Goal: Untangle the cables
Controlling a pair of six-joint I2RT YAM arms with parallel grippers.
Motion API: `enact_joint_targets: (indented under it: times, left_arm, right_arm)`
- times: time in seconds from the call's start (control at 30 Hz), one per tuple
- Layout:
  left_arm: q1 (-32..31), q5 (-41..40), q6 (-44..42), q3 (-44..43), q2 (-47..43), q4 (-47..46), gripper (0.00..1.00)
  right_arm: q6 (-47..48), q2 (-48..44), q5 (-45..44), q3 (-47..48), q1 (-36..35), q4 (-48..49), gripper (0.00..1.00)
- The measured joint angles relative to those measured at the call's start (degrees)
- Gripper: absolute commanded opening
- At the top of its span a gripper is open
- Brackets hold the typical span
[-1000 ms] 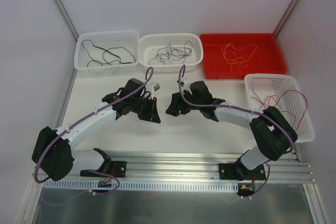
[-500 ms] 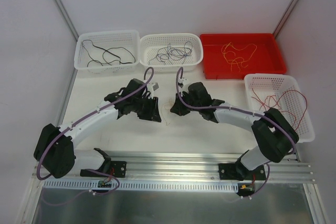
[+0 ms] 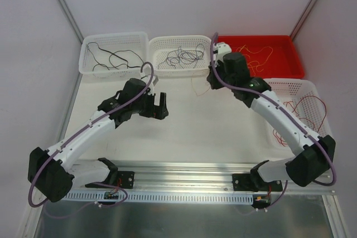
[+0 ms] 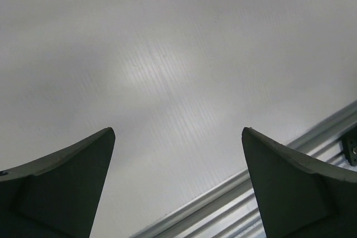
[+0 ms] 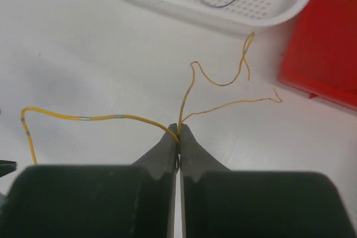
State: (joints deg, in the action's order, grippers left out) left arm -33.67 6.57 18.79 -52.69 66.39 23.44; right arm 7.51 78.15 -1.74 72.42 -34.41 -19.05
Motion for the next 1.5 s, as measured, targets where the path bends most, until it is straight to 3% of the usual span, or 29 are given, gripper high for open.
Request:
enact_joint_targets:
  times: [0.27, 0.57, 0.6, 0.67, 0.73, 0.9, 1.13, 1.5]
  left_arm:
    - [3.96, -10.47, -4.81, 2.03, -6.54, -0.13, 0.99]
    - [4.15, -20.31, -6.88, 5.44, -9.79, 0.48, 0.99]
    - [4.15, -21.11, -7.13, 5.49, -9.92, 0.48, 0.99]
    - [4.15, -22.56, -7.52, 5.55, -10.08, 0.48, 0.99]
    - [4.15, -23.76, -7.74, 5.64, -10.08, 0.50, 0.99]
    - [4.15, -25.05, -7.98, 5.66, -9.18, 0.48, 0.99]
    - [4.17, -25.09, -7.98, 5.66, -9.16, 0.48, 0.99]
    - [4.17, -25.14, -7.72, 5.84, -18.80, 0.79, 0.99]
  right_arm:
    - [3.61, 3.50, -0.74, 17.75, 17.57, -6.49, 0.01]
    - [3.69, 25.14, 0.02, 31.74, 30.29, -0.66, 0.04]
    - [3.67, 28.74, -0.17, 33.55, 31.15, -0.33, 0.07]
    - [3.23, 35.36, -0.24, 36.68, 32.52, 0.76, 0.38]
    - [2.08, 42.88, 0.92, 41.03, 33.83, -0.24, 0.58]
    - [-0.72, 51.36, 4.37, 43.69, 36.50, -1.84, 0.78]
    - [-1.99, 41.38, 6.80, 34.49, 37.09, -1.46, 0.99]
    - [-0.35, 2.43, 3.21, 28.15, 36.79, -13.16, 0.97]
